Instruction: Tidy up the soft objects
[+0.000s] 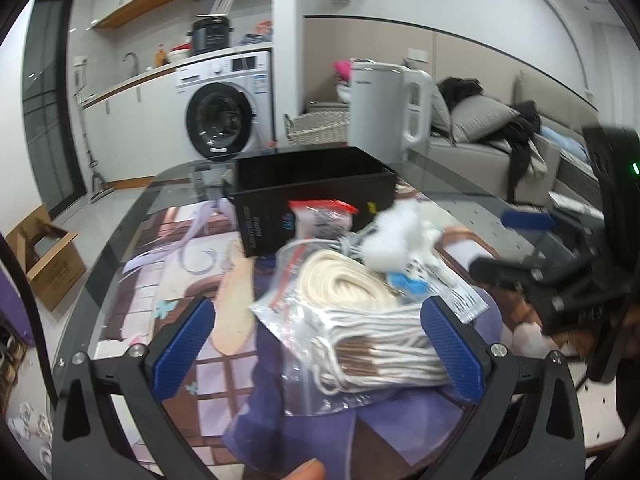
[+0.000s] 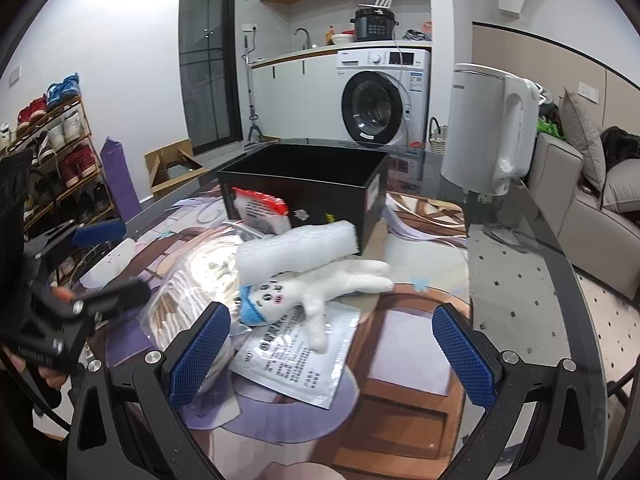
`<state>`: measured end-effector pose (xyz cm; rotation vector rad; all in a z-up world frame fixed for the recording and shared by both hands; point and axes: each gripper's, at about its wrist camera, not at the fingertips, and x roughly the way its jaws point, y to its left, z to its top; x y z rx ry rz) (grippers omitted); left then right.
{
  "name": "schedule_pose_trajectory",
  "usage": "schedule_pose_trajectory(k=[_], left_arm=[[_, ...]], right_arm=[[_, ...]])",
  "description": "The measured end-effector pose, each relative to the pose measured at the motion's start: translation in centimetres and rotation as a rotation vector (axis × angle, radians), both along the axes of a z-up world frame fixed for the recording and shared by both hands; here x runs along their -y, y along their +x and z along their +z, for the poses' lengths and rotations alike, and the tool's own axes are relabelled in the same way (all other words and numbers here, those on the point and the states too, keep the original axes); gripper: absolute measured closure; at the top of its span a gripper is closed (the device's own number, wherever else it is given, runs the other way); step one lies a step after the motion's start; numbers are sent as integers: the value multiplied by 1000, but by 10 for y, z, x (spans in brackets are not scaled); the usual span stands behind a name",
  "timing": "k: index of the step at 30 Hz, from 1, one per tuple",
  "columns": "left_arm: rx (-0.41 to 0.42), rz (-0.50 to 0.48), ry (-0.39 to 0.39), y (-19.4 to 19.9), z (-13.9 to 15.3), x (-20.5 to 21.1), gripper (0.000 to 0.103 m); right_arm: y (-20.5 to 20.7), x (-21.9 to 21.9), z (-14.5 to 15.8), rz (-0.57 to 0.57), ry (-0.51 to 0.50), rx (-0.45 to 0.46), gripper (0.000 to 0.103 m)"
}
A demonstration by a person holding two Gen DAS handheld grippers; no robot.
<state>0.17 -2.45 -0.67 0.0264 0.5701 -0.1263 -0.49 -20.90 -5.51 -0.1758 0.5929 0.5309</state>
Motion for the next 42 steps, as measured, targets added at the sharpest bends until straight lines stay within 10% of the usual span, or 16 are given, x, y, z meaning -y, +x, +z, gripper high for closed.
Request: schedule_pose_trajectory(k=[42], left_arm=[[-213,-87,-63,22,-39,31,1]], right_arm=[[10,5,-9,-28,-19,-57,0]])
